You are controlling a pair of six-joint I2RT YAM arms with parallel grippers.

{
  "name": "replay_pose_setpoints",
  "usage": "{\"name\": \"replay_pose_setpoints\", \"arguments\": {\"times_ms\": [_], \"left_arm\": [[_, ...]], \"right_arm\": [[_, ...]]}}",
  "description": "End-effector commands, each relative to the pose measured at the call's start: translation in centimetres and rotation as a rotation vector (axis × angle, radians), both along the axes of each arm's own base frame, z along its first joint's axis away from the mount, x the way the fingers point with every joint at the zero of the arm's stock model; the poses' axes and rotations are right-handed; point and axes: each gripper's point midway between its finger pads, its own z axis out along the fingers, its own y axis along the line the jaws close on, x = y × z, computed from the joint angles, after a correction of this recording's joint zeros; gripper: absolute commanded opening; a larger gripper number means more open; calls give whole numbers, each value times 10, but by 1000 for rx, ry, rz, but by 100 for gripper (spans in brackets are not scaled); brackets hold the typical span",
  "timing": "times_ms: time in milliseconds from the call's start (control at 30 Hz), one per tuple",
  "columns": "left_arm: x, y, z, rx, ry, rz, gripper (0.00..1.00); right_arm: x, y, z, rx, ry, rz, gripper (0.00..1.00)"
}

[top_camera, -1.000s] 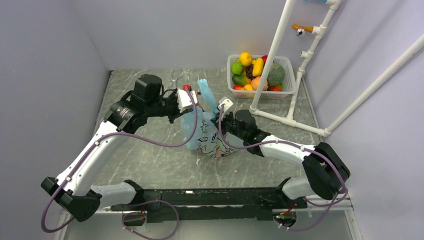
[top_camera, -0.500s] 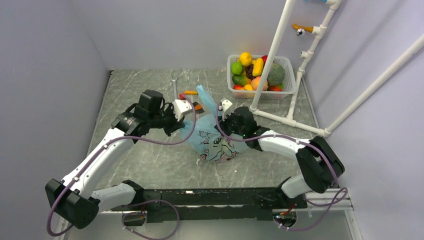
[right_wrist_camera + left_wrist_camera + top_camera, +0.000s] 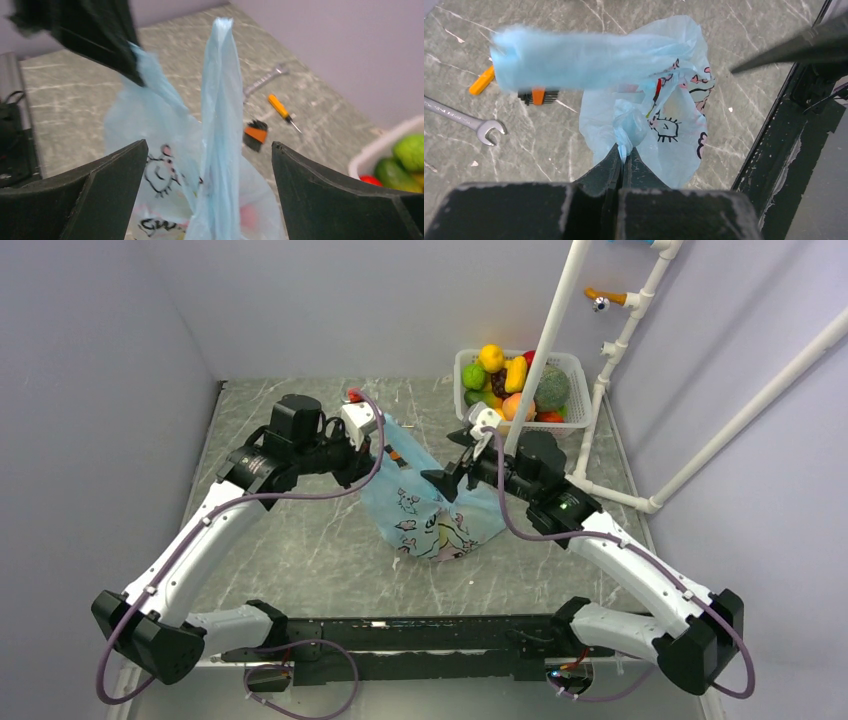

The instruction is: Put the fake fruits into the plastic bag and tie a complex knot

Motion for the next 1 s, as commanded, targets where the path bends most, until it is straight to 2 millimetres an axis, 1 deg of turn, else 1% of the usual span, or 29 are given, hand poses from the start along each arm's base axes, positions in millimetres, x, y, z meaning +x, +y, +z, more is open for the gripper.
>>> {"name": "replay_pose_setpoints", "arguments": {"times_ms": [0, 33, 67, 100, 200, 300, 367, 400, 433, 467, 500, 567, 600, 633, 667, 733, 867, 967], "left_arm": [[-3, -5, 14, -71, 18, 8, 0], [-4, -6, 16, -80, 14, 5, 0], [-5, -7, 18, -84, 13, -2, 0], [-7, -7, 20, -87, 12, -10, 0], [-13, -7, 23, -97, 10, -29, 0], [-17, -7, 25, -101, 6, -46, 0], [-19, -6, 26, -102, 7, -46, 0], [-19, -6, 27, -106, 5, -49, 0], [-20, -7, 28, -109, 11, -50, 0], [-20, -7, 30, -119, 13, -51, 0], [-21, -7, 33, -130, 15, -54, 0], [-18, -4, 44, -145, 1, -43, 0], [-16, 0, 49, -150, -8, -31, 4], [-13, 5, 55, -151, -20, -24, 8], [-10, 9, 60, -146, -36, -19, 12], [-6, 17, 70, -116, -80, -24, 14], [-11, 24, 73, -46, -138, -73, 26], [-22, 21, 67, -51, -119, -128, 55]], "right_arm": [[-31, 36, 16, 1, -48, 166, 97], [-35, 45, 16, 4, -59, 181, 97], [-35, 54, 13, 7, -60, 188, 97], [-33, 63, 5, 2, -54, 192, 97], [-22, 83, -8, 4, -67, 170, 97], [-7, 96, -23, 1, -64, 130, 97], [-3, 103, -33, 1, -69, 134, 96], [-3, 106, -37, 4, -71, 141, 94], [-4, 110, -42, 2, -74, 155, 88], [-4, 113, -48, -1, -79, 161, 80], [-4, 113, -56, -10, -74, 161, 70], [-6, 112, -73, -44, -70, 175, 42], [-10, 110, -81, -62, -67, 191, 27], [-15, 107, -87, -77, -68, 212, 9], [-19, 105, -92, -87, -71, 225, 0], [-26, 102, -97, -95, -69, 248, 0], [-28, 101, -95, -93, -55, 252, 0], [-29, 101, -91, -83, -55, 252, 0]]}}
